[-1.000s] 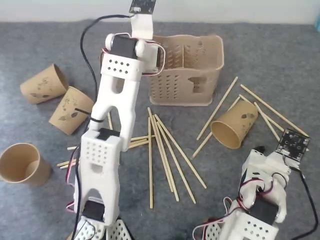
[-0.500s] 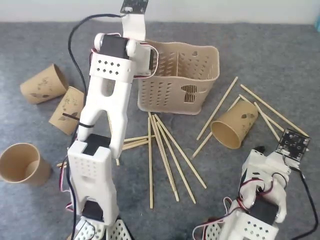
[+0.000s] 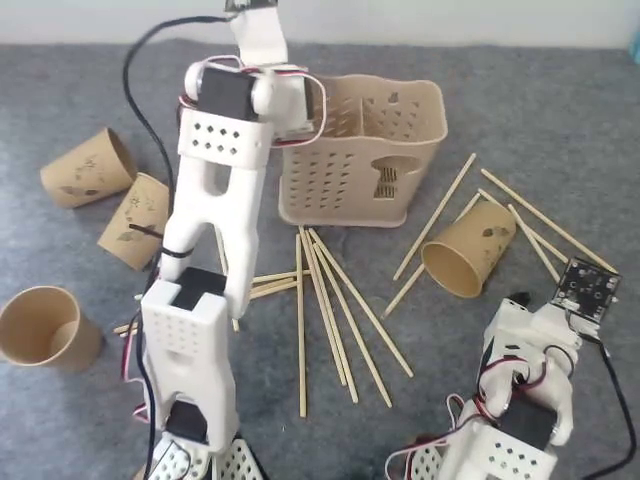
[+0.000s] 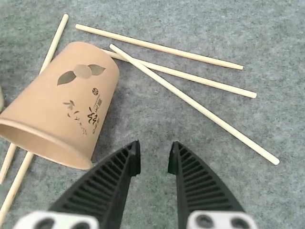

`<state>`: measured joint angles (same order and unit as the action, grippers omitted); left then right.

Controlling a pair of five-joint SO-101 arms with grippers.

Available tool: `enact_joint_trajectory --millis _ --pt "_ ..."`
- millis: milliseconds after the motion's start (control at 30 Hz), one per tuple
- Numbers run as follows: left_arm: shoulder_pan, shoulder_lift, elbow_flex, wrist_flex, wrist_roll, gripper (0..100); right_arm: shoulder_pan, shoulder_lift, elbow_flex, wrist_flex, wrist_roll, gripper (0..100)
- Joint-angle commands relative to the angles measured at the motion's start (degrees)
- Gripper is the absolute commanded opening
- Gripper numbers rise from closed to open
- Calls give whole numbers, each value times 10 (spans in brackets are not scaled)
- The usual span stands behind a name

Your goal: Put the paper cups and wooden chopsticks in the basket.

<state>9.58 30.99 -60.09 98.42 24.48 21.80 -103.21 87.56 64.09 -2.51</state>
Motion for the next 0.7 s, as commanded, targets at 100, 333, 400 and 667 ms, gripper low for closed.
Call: enact_joint_trajectory --millis 100,333,400,667 --pt "38 7 -36 -18 41 11 -3 -7 -4 -13 9 111" --pt "40 64 -36 -61 57 11 -3 -7 -4 -14 9 112" --pt "40 80 -37 -66 56 11 -3 -7 -4 -14 9 112" --pt "31 86 -37 -36 -54 11 -3 -7 -4 -15 9 112"
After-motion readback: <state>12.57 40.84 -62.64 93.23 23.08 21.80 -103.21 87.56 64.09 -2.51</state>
